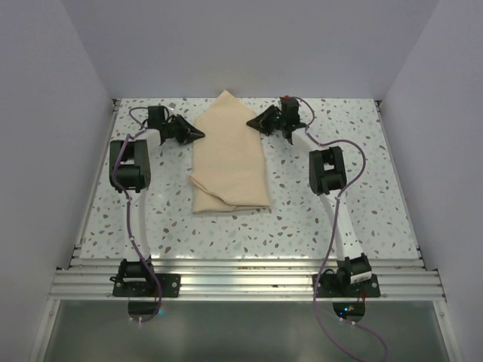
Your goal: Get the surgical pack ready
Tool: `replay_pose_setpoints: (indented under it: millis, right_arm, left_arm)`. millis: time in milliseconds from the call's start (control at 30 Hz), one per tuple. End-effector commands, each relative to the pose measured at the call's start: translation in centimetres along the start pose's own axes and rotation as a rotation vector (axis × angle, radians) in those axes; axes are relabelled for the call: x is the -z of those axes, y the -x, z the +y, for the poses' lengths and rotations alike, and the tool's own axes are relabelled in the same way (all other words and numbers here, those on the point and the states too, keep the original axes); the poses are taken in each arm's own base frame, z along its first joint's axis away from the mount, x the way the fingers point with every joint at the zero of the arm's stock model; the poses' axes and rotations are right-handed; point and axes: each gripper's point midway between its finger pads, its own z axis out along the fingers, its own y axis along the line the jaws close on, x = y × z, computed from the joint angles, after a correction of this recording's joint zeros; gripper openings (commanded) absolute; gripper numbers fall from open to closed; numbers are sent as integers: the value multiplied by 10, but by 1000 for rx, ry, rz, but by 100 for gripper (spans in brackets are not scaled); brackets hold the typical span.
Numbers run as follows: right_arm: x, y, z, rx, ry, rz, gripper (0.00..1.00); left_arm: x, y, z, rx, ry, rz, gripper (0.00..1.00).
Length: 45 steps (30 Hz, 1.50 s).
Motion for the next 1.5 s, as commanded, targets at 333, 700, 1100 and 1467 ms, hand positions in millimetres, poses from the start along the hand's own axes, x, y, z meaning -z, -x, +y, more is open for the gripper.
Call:
replay_pose_setpoints:
  millis: [333,700,1100,1467]
  right_arm:
    - [27,68,43,30,56,-157,29]
    - [32,42,1,234,-60,-13,58]
    - [64,25,10,221,-151,40,58]
    - [158,-24,65,280,-120,135,34]
  left_arm:
    - [19,92,-21,-110,-90,-199,32]
    - [12,75,-4,-223,54,-195,47]
    - [66,75,-18,-331,283,-313,45]
    - [104,-19,-81,-333,38,-143,24]
